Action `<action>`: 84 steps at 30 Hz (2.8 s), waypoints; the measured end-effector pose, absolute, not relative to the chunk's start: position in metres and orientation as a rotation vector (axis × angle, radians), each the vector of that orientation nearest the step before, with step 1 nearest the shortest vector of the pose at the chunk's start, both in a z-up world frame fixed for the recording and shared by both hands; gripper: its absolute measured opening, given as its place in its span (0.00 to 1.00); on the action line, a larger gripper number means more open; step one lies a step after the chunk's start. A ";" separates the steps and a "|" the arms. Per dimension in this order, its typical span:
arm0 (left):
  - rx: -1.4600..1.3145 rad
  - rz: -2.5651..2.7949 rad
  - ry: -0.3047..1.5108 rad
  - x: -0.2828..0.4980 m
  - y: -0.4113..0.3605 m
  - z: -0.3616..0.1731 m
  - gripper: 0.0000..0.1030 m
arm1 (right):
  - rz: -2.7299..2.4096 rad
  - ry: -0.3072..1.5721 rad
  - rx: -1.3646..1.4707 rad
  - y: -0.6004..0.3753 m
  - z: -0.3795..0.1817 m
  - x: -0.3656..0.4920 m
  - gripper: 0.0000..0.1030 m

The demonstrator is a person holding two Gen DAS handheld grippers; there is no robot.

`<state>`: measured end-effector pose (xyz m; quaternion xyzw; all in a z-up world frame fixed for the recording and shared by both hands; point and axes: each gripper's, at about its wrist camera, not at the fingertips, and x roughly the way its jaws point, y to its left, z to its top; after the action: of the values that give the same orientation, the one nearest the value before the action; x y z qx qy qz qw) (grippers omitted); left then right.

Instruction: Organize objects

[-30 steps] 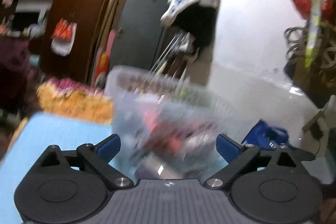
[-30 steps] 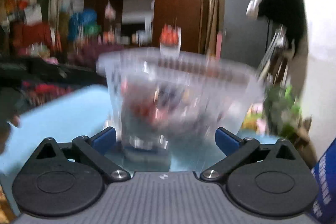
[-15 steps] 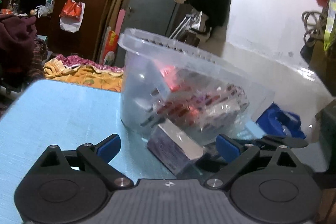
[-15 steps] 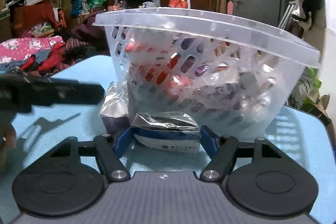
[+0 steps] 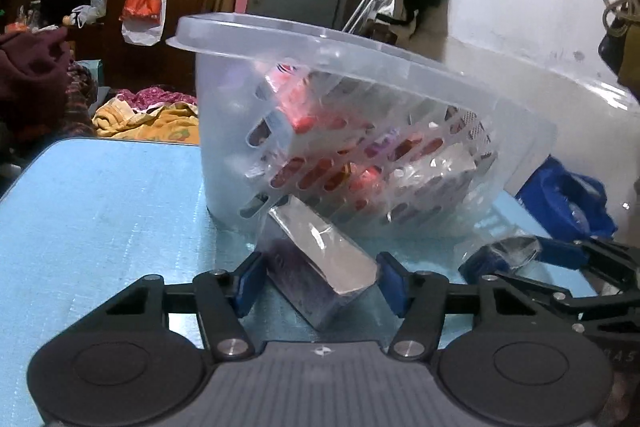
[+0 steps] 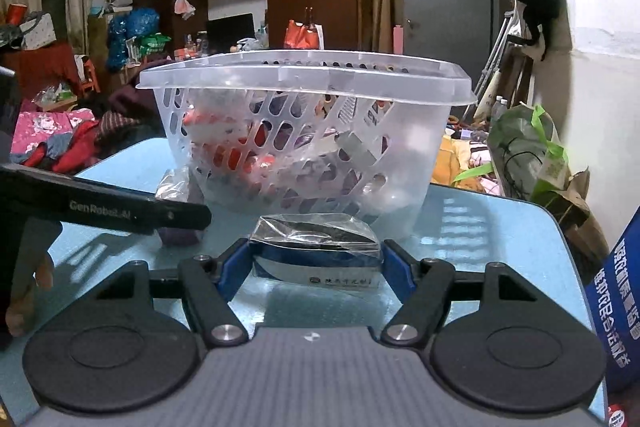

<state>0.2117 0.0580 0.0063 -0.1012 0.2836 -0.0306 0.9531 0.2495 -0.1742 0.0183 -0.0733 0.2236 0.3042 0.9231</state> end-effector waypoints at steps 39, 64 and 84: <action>-0.243 -0.312 0.185 0.133 0.066 0.043 0.41 | 0.674 0.232 -0.047 -0.195 0.041 0.214 0.70; -0.186 -0.107 0.212 0.220 0.087 0.122 1.00 | 0.558 0.201 -0.154 -0.152 0.131 0.282 1.00; -0.008 -0.037 0.335 0.188 0.067 0.116 1.00 | 0.469 0.313 -0.089 -0.182 0.111 0.267 1.00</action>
<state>0.1876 0.0666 0.1163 -0.0040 0.1669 -0.0183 0.9858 0.2665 -0.1818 0.1114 -0.0440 0.1543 0.2315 0.9595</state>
